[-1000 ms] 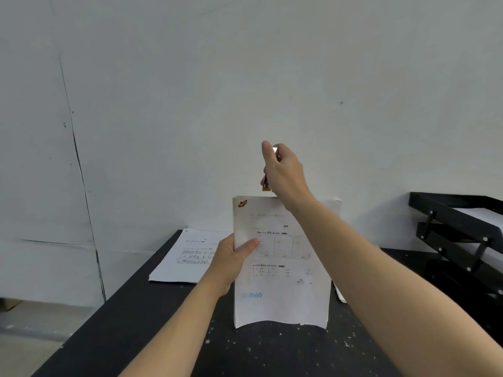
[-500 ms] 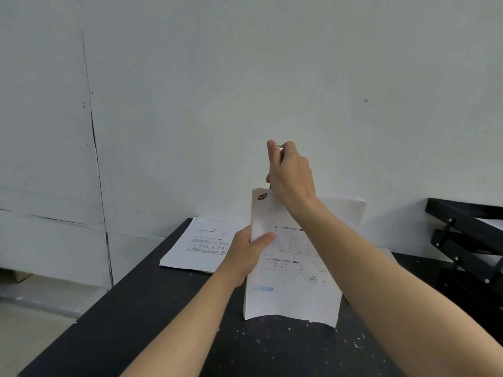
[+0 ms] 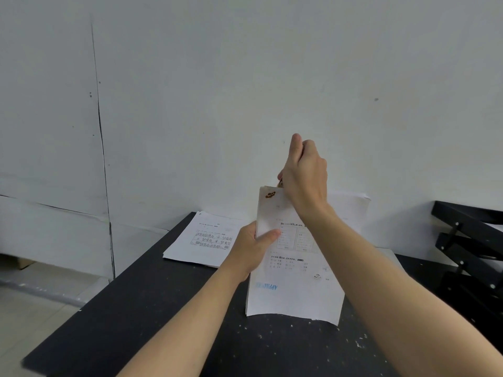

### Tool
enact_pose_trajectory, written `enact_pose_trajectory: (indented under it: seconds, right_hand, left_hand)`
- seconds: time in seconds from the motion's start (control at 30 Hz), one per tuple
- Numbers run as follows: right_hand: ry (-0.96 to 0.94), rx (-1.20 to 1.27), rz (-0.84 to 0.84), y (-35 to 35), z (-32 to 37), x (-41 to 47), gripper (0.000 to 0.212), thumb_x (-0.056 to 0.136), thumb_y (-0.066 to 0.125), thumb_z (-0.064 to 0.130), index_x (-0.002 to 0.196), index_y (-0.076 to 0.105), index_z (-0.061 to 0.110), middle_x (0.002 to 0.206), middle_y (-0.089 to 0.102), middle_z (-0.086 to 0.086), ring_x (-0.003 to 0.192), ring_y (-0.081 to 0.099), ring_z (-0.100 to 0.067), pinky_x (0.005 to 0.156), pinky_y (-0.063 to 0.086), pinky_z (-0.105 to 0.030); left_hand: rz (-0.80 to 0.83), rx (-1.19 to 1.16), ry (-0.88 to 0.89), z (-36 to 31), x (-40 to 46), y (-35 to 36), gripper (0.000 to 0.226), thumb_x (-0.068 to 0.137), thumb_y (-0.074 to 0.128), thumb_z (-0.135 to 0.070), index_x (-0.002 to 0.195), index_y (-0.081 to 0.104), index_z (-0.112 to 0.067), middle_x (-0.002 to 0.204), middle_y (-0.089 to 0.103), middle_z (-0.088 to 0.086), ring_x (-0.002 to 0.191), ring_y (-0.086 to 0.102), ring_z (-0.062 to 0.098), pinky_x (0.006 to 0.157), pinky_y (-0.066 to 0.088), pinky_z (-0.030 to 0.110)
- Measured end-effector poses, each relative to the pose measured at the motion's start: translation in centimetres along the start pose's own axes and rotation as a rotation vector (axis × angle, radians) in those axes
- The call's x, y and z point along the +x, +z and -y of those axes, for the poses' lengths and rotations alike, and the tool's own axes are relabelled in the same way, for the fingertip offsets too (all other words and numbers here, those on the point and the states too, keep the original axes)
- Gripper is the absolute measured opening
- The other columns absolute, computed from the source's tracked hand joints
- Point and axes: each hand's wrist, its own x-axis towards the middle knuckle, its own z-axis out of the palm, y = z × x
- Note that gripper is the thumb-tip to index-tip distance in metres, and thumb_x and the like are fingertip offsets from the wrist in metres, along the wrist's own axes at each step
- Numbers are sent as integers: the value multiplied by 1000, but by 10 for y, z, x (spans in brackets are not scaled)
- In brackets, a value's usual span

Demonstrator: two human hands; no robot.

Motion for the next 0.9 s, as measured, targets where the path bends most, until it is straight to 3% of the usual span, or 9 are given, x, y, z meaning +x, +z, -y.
enact_pose_trajectory:
  seconds: [0.17, 0.37, 0.53, 0.67, 0.9]
  right_hand:
    - [39, 59, 34, -6, -2, 1, 50, 109, 25, 53, 94, 54, 14, 70, 73, -8, 66, 68, -14, 64, 46, -34]
    - [14, 29, 33, -4, -4, -3, 55, 108, 26, 55, 93, 53, 9, 74, 73, -12, 69, 68, -21, 72, 50, -41]
    - [21, 29, 22, -7, -3, -4, 57, 108, 26, 54, 97, 54, 6, 79, 73, -14, 68, 68, -18, 71, 50, -36]
    - [3, 22, -2, -6, -3, -6, 56, 107, 25, 56, 95, 54, 11, 77, 72, -13, 76, 68, -26, 76, 54, -47]
    - [-58, -75, 8, -3, 2, -13, 49, 108, 27, 53, 94, 51, 12, 70, 66, -6, 71, 63, -28, 69, 51, -47]
  left_hand:
    - [0, -3, 0, 3, 1, -2, 18, 100, 64, -19, 116, 70, -13, 104, 79, 1, 97, 76, 17, 76, 62, 32]
    - [-7, -20, 12, 6, 3, -1, 17, 100, 63, -17, 113, 71, -11, 105, 79, 5, 99, 75, 23, 82, 62, 38]
    - [-30, -25, 41, 3, 3, 4, 24, 105, 54, -29, 112, 70, -13, 106, 78, 4, 99, 75, 21, 87, 61, 43]
    - [-35, -19, 38, 2, 1, 8, 27, 107, 49, -32, 114, 70, -16, 106, 78, 2, 99, 75, 20, 88, 61, 47]
    - [-73, -18, 51, 2, -1, 9, 25, 106, 50, -33, 108, 71, -19, 104, 79, 1, 99, 75, 19, 92, 59, 50]
